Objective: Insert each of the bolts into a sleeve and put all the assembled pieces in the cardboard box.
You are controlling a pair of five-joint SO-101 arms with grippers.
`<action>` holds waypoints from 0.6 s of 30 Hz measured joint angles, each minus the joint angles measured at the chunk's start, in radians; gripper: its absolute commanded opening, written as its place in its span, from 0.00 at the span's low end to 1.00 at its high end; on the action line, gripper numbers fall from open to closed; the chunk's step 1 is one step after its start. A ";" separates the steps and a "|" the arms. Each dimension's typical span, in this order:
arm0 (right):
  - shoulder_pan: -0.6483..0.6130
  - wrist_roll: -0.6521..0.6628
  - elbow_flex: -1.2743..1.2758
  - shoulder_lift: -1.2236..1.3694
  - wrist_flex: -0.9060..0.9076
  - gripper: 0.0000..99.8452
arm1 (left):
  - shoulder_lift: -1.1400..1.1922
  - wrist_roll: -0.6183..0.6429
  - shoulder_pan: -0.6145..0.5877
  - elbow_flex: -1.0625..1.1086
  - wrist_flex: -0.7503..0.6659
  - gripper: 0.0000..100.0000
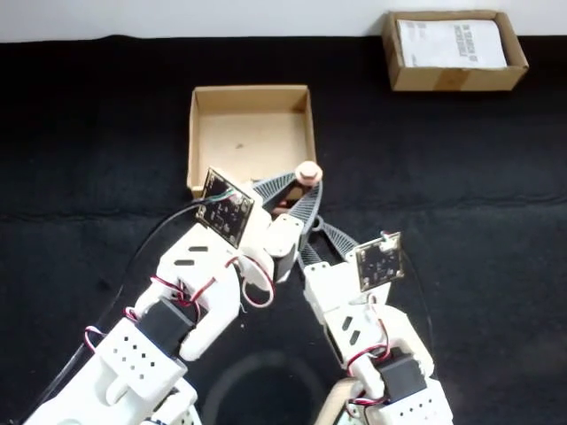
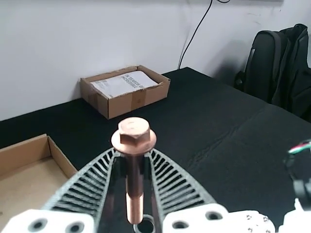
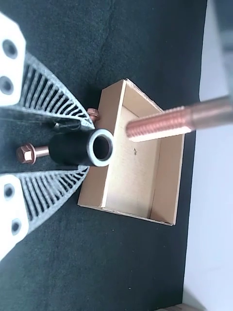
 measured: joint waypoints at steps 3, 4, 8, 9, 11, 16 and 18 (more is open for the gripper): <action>0.000 0.017 0.000 0.000 0.000 0.01 | 0.000 0.003 0.026 0.000 0.002 0.01; 0.000 0.018 0.000 0.000 0.000 0.01 | 0.002 0.002 0.038 0.000 0.002 0.01; 0.000 0.021 0.000 0.000 0.000 0.01 | 0.035 0.002 0.077 0.000 0.002 0.01; 0.000 0.021 0.000 0.000 0.000 0.01 | 0.046 0.002 0.078 0.000 0.002 0.01; 0.000 0.021 0.000 0.000 0.000 0.01 | 0.055 0.002 0.078 0.000 0.002 0.01; 0.000 0.021 0.000 0.000 0.000 0.01 | 0.058 0.000 0.078 0.000 0.002 0.01; 0.000 0.021 0.000 0.000 0.000 0.01 | 0.058 0.002 0.064 0.000 0.002 0.01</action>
